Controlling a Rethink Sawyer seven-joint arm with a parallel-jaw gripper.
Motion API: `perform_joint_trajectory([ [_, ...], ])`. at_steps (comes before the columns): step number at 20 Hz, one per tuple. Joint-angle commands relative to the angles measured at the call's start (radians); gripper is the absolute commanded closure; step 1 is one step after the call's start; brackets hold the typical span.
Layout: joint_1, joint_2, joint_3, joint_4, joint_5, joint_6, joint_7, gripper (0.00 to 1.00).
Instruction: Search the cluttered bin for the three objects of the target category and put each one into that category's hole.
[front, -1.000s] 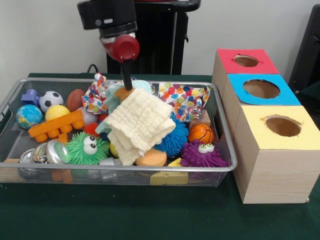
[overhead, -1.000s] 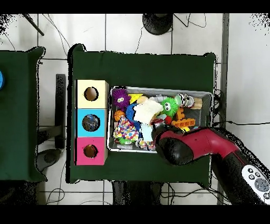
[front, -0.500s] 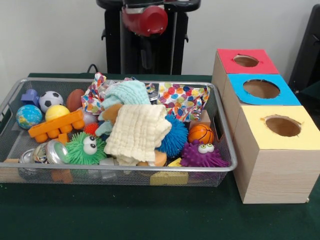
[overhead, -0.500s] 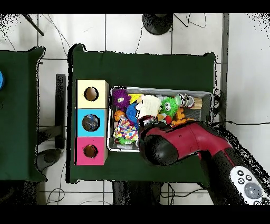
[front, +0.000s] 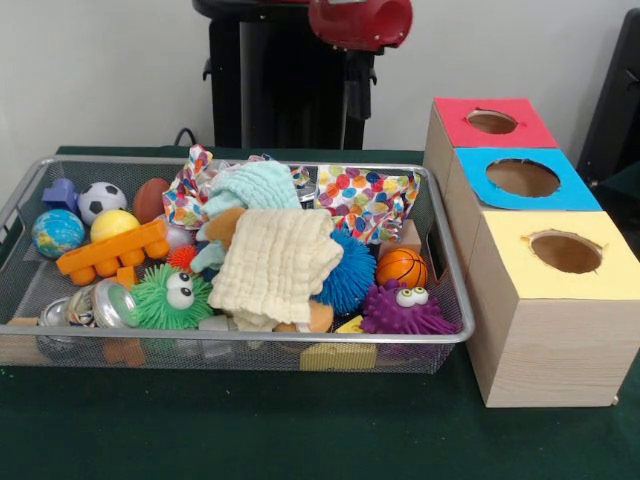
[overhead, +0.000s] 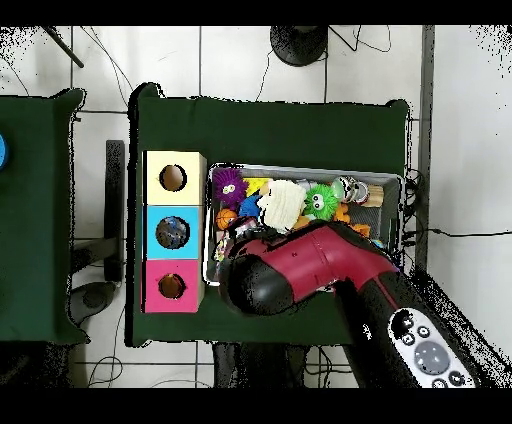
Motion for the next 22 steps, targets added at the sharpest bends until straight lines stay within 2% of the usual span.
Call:
perform_joint_trajectory([
  [1, -0.020, 0.080, -0.066, -0.032, 0.038, -0.004, 0.204, 1.00],
  [3, -0.035, 0.104, -0.066, -0.054, 0.058, 0.004, 0.189, 1.00],
  [5, -0.066, 0.256, -0.106, -0.184, 0.010, 0.023, 0.107, 1.00],
  [14, -0.115, 0.294, -0.085, -0.252, 0.029, 0.091, 0.048, 1.00],
  [22, -0.166, 0.247, -0.045, -0.284, 0.066, 0.222, -0.041, 1.00],
])
